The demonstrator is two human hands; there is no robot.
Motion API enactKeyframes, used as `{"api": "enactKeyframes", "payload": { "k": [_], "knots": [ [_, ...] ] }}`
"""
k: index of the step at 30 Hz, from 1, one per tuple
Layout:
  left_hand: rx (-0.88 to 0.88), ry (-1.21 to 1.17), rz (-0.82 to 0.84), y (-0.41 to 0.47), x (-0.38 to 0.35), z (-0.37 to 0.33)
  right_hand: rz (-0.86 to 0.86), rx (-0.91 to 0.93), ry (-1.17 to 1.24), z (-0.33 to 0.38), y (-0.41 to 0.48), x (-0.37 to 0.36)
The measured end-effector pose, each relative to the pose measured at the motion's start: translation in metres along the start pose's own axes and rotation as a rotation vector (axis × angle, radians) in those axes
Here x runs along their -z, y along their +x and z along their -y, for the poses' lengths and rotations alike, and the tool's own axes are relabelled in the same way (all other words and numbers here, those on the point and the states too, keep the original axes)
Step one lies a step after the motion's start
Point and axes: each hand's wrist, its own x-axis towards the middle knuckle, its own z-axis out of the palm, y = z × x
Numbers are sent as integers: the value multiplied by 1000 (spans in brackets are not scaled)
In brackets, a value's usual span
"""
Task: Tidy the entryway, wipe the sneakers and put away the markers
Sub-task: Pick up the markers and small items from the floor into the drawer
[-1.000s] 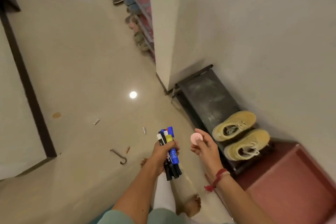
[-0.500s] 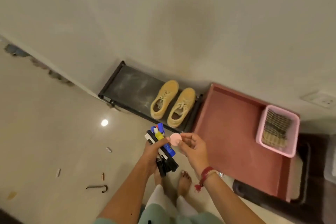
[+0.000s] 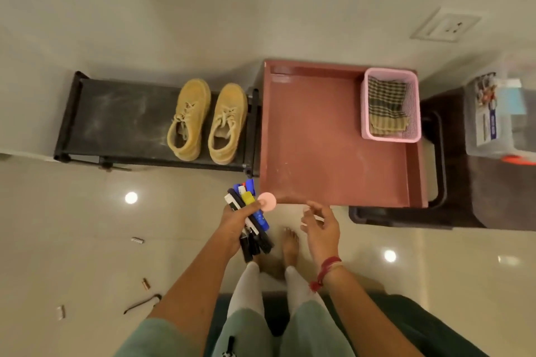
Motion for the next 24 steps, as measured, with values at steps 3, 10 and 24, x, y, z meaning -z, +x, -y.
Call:
{"api": "enactKeyframes", "payload": {
  "k": [3,10,24],
  "knots": [
    [20,-14,-22,11,0,23,-59,-67,-144,-41,20,23],
    [27,-87,-60,46,-19,88,-123,-154,-193,-106,116,45],
    [-17,-186,-111,66,-34,147,-44,-229,-312,-167,178,35]
  ]
}}
